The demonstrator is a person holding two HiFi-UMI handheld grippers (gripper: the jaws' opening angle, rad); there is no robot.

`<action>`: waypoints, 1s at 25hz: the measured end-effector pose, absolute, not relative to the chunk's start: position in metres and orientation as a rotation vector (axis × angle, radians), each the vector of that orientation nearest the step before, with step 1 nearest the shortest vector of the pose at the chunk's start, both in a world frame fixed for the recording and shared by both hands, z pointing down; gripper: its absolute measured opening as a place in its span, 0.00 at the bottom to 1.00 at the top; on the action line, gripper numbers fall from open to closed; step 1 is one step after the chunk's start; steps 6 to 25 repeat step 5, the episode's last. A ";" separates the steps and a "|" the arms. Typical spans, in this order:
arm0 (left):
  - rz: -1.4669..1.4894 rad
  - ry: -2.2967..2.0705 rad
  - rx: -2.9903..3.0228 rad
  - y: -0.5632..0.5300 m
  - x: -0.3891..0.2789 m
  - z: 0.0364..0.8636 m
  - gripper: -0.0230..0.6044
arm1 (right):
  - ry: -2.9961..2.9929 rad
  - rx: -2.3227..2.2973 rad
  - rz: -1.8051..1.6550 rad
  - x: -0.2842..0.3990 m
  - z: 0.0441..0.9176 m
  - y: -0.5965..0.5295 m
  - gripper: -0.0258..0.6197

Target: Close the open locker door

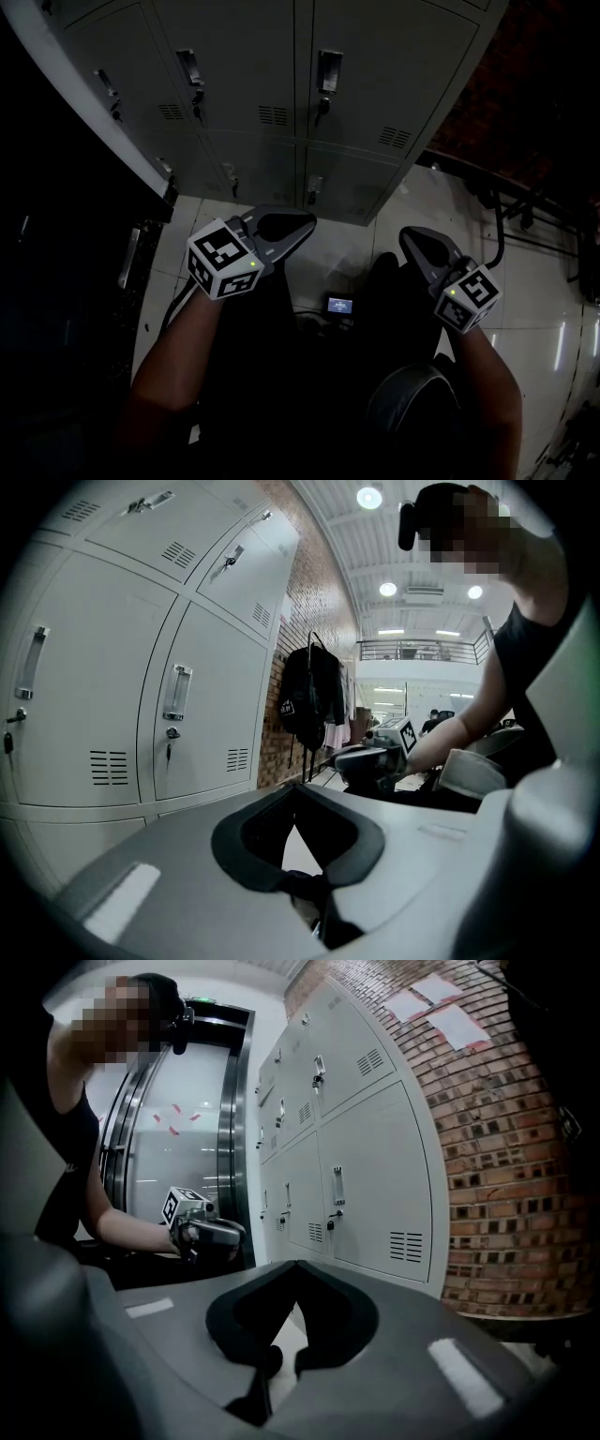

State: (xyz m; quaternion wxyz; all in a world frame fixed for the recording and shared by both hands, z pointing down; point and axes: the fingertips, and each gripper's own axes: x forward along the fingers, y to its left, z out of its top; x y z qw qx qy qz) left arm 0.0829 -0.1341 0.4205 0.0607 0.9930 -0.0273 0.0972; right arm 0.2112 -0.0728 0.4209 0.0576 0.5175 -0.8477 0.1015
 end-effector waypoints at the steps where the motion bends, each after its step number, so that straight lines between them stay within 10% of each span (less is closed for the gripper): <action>1: 0.294 -0.083 3.005 -0.134 0.083 0.420 0.05 | -2.567 1.568 0.308 0.211 0.421 -0.073 0.04; 25: 0.297 -0.083 3.008 -0.134 0.084 0.421 0.05 | -2.567 1.565 0.285 0.211 0.420 -0.074 0.04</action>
